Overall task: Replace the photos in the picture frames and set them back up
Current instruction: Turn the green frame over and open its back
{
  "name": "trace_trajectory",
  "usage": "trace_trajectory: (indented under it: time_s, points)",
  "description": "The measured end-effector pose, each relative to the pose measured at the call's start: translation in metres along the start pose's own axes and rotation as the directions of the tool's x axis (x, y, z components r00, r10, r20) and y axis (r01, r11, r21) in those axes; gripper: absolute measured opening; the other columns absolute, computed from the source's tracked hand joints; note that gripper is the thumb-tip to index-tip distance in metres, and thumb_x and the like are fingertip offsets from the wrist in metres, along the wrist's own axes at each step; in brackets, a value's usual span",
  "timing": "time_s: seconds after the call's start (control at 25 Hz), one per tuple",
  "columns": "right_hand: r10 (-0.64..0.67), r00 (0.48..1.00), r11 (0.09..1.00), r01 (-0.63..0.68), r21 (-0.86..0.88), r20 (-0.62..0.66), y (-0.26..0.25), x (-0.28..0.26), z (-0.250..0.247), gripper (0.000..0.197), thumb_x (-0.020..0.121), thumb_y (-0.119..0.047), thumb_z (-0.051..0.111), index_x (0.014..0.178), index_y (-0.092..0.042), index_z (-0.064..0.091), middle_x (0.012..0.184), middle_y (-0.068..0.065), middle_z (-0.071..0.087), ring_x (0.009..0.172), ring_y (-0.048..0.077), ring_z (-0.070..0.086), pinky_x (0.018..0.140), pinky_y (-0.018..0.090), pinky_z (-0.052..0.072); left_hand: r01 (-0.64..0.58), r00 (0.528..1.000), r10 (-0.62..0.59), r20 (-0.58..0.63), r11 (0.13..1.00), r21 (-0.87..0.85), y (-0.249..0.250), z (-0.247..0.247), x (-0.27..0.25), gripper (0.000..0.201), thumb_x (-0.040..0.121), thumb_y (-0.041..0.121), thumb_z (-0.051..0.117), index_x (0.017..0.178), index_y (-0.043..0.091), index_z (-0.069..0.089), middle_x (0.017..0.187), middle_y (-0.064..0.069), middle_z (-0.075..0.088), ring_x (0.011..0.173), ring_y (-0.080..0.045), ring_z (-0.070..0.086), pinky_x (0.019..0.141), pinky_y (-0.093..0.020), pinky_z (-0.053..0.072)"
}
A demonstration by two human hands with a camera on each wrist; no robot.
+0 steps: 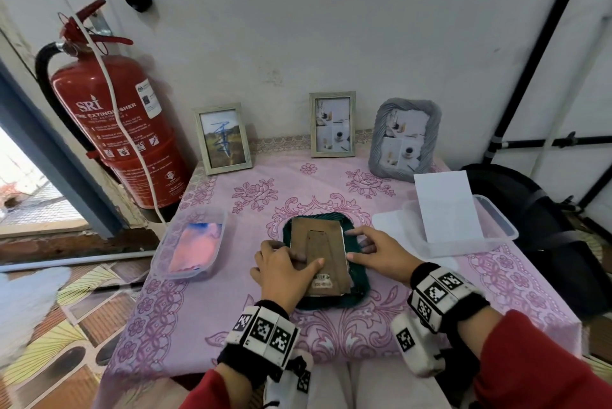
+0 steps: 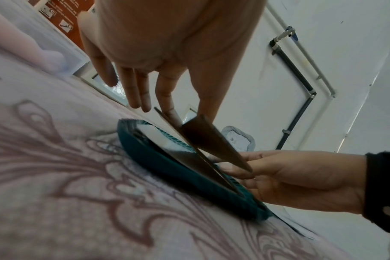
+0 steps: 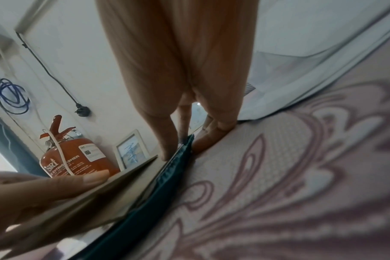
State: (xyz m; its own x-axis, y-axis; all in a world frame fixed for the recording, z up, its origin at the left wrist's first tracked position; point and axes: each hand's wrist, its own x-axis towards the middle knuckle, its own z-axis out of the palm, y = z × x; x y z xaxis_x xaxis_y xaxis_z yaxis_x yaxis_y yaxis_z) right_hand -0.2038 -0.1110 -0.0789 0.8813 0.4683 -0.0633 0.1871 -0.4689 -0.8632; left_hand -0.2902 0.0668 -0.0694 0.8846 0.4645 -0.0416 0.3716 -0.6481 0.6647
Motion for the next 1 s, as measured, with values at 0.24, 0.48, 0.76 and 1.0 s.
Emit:
trace_trajectory:
  time_s: [0.24, 0.48, 0.76, 1.0]
  points:
    - [-0.06, 0.998, 0.998, 0.059, -0.023, -0.015, 0.0, 0.0, 0.007, 0.044, 0.076, -0.002, 0.073, 0.117, 0.0, 0.058, 0.067, -0.013, 0.045, 0.054, -0.015, 0.051, 0.055, 0.001, 0.038, -0.024, 1.0, 0.026, 0.002, 0.965, -0.261, -0.008, -0.001, 0.0, 0.029, 0.07, 0.031, 0.08, 0.081, 0.012, 0.06, 0.099, -0.002, 0.045, 0.083, -0.012, 0.055, 0.077, -0.02, 0.048]
    - [-0.059, 0.997, 0.997, 0.056, -0.051, -0.059, 0.001, 0.0, 0.009, 0.038, 0.08, -0.006, 0.071, 0.116, -0.003, 0.06, 0.067, -0.011, 0.039, 0.057, 0.0, 0.041, 0.055, 0.004, 0.037, 0.031, 0.999, -0.047, -0.023, 0.891, -0.454, -0.017, -0.001, 0.002, 0.03, 0.083, 0.014, 0.068, 0.109, 0.008, 0.055, 0.086, -0.003, 0.058, 0.078, -0.017, 0.056, 0.069, -0.026, 0.05]
    - [-0.055, 0.994, 0.996, 0.048, -0.073, -0.098, 0.001, 0.003, 0.013, 0.037, 0.078, -0.008, 0.072, 0.113, -0.005, 0.06, 0.069, -0.005, 0.038, 0.06, 0.004, 0.038, 0.055, 0.006, 0.036, 0.128, 0.991, -0.126, 0.041, 0.835, -0.535, -0.033, 0.002, 0.017, 0.027, 0.088, 0.006, 0.06, 0.113, -0.005, 0.061, 0.1, -0.026, 0.067, 0.098, -0.037, 0.063, 0.092, -0.049, 0.05]
    - [0.013, 0.996, 0.998, -0.018, -0.053, -0.091, 0.004, 0.004, 0.015, 0.04, 0.077, -0.02, 0.075, 0.112, -0.01, 0.059, 0.091, 0.007, 0.044, 0.075, 0.017, 0.043, 0.066, 0.016, 0.037, 0.153, 0.985, -0.172, 0.028, 0.779, -0.608, -0.037, 0.005, 0.02, 0.024, 0.088, 0.002, 0.057, 0.11, -0.008, 0.06, 0.102, -0.028, 0.066, 0.094, -0.034, 0.064, 0.091, -0.048, 0.051]
